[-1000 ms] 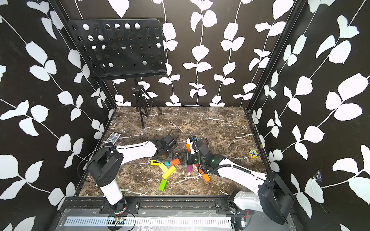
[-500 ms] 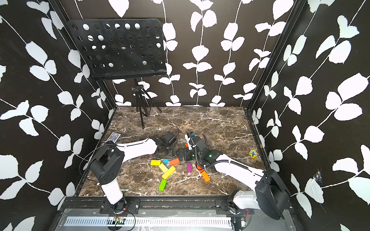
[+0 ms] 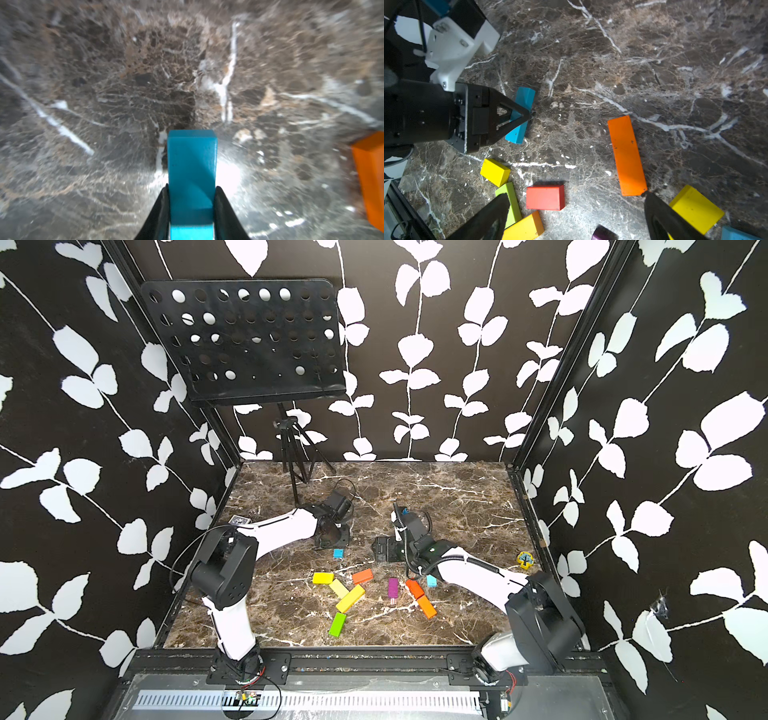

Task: Assemble the letter t with building blocks
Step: Place the building block at the center of the board.

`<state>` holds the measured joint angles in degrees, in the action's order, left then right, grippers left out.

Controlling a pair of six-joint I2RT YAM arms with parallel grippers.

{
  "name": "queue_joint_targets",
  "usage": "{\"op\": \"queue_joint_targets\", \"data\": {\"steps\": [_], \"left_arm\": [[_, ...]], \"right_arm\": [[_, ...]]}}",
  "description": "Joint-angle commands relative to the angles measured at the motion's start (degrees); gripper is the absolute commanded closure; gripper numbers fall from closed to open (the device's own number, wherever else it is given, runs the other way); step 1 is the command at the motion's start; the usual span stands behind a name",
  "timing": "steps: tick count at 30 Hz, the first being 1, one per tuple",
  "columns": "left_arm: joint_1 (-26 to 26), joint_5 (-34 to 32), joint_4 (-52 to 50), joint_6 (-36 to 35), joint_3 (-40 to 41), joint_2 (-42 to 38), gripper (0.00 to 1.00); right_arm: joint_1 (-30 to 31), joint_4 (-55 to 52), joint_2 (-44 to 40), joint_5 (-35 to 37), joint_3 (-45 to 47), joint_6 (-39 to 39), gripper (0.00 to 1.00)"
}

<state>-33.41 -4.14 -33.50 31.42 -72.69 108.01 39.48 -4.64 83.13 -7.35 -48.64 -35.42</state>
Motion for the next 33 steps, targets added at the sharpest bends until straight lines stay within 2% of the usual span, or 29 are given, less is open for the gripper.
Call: {"op": "queue_joint_targets", "data": {"steps": [1,7,20,33], "left_arm": [[1.0,1.9,-0.7,-2.1,-1.8,0.8,0.84],[2.2,1.8,-1.1,-3.3,-3.5,2.2,0.84],[3.9,-0.6,-4.4,-5.9,-10.0,6.5,0.84],[4.0,-0.6,-5.2,-4.7,-14.6,10.3,0.84]], "right_arm": [[-0.6,3.1,1.4,-3.2,-2.1,-1.7,0.01],[-1.7,6.1,4.8,-6.9,-2.6,-4.0,0.01],[-1.9,5.6,2.6,-4.3,-2.3,-1.8,0.01],[-1.9,5.5,4.2,-6.5,-4.8,-0.2,0.01]]}}
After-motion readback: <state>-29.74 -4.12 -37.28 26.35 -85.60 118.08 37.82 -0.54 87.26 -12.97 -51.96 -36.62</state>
